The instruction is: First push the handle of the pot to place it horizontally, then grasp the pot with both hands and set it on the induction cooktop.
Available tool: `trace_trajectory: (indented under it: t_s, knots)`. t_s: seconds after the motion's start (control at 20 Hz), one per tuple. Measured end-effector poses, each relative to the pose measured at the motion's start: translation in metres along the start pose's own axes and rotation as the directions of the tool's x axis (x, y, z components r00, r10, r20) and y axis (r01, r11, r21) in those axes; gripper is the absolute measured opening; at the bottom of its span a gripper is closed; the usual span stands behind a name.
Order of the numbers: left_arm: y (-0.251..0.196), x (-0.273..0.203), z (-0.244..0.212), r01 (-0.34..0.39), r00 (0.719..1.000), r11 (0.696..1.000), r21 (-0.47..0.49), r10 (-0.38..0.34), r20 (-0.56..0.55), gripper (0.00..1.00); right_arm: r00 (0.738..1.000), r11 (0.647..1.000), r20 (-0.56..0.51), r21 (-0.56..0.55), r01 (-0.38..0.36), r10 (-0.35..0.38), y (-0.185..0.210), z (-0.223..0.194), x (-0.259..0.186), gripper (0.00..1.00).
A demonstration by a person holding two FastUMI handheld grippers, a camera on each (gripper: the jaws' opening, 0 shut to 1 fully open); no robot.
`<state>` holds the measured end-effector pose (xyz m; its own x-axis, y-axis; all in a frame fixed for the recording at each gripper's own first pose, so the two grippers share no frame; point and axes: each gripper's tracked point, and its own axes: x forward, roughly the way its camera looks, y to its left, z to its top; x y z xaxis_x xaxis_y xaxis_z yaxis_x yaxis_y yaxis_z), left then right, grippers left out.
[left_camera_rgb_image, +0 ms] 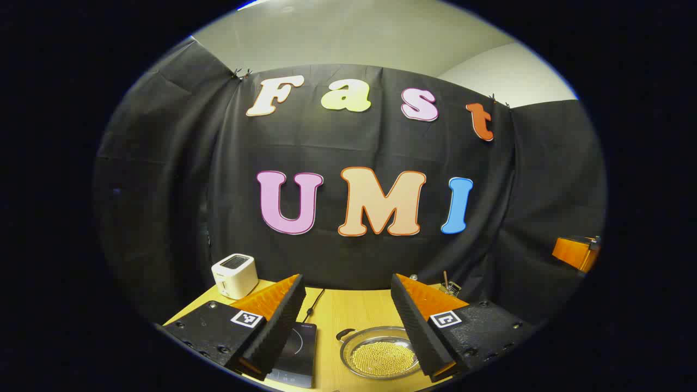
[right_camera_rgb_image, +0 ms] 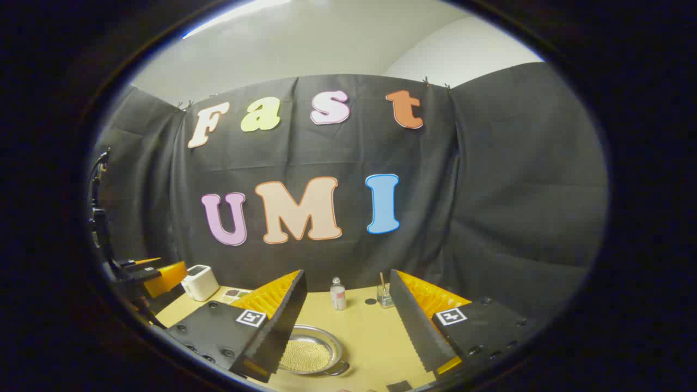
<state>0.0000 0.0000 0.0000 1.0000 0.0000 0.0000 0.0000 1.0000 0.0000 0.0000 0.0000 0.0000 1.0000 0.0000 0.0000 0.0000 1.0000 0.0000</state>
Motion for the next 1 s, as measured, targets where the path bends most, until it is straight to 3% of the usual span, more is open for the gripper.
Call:
trace_trajectory:
  t_s: [0.05, 0.1, 0.65, 0.7, 1.0]
  knots:
    - [0.000, -0.002, 0.001, 0.000, 1.000, 1.000, 0.000, 0.000, 0.002, 0.92, 1.000, 1.000, -0.001, 0.003, -0.003, 0.003, 0.000, 0.000, -0.001, 0.96]
    - [0.000, -0.002, 0.000, -0.002, 1.000, 1.000, 0.001, 0.002, 0.003, 0.92, 1.000, 1.000, -0.001, 0.006, -0.005, 0.005, 0.000, 0.001, -0.002, 0.93]
    - [0.016, -0.015, 0.004, -0.017, 1.000, 0.999, 0.047, 0.016, 0.012, 0.92, 1.000, 1.000, -0.011, -0.009, 0.021, -0.021, -0.003, -0.004, -0.015, 0.93]
    - [0.017, -0.017, 0.004, -0.015, 1.000, 0.998, 0.053, 0.015, 0.013, 0.92, 0.999, 0.999, -0.017, -0.014, 0.029, -0.029, -0.005, -0.006, -0.017, 0.96]
    - [0.022, -0.032, 0.002, -0.005, 1.000, 0.998, 0.057, 0.004, 0.012, 0.95, 0.999, 1.000, -0.045, -0.003, 0.027, -0.027, 0.002, -0.014, -0.025, 0.93]
